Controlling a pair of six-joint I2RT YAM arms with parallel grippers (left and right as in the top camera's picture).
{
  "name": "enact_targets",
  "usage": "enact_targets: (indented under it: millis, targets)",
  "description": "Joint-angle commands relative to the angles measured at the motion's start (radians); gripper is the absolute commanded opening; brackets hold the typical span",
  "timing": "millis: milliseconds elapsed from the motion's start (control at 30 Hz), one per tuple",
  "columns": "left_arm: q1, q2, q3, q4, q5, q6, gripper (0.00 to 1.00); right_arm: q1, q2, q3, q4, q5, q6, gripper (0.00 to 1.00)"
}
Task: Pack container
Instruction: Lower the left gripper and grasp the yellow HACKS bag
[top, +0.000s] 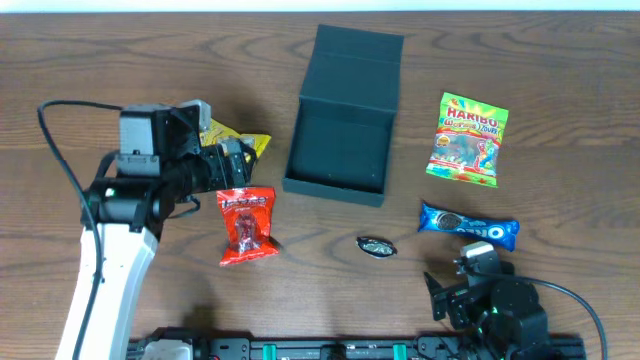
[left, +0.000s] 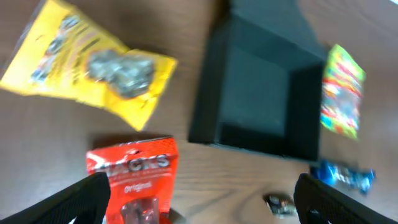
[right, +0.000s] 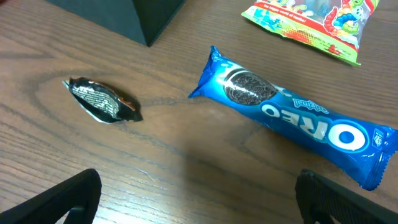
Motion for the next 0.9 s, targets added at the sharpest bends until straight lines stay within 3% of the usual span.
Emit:
enact_targets:
  millis: [0, 133, 233, 333, 400, 467, 633, 767, 867]
  targets:
    - [0.006, 0.048, 0.063, -0.011, -0.142, -0.241, 0.95, -0.007, -0.003, 0.007, -0.005, -0.003, -0.005, 0.99]
    - [0.006, 0.156, 0.209, -0.063, -0.195, -0.414, 0.96, -0.007, -0.003, 0.007, -0.005, -0.004, -0.005, 0.99]
    - [0.006, 0.318, 0.428, -0.194, -0.238, -0.494, 0.96, -0.007, -0.003, 0.007, -0.005, -0.004, -0.005, 0.99]
    - [0.006, 0.43, 0.572, -0.227, -0.188, -0.489, 0.95, -0.007, -0.003, 0.007, -0.005, -0.004, -0.005, 0.99]
    - [0.006, 0.455, 0.595, -0.202, -0.125, -0.471, 0.95, -0.007, -0.003, 0.007, -0.005, -0.004, -0.005, 0.99]
    - [0.006, 0.457, 0.591, -0.21, -0.145, -0.409, 0.95, -0.007, -0.003, 0.007, -0.005, -0.004, -0.005, 0.99]
    - [0.0, 0.46, 0.587, -0.214, -0.192, -0.409, 0.95, -0.007, -0.003, 0.007, -0.005, -0.004, -0.005, 0.99]
    - [0.005, 0.515, 0.587, -0.337, -0.277, -0.592, 0.95, -0.007, -0.003, 0.007, -0.005, -0.004, -0.005, 0.99]
    - [0.005, 0.636, 0.587, -0.353, -0.233, -0.597, 0.95, -0.007, -0.003, 0.007, -0.005, -0.004, -0.005, 0.99]
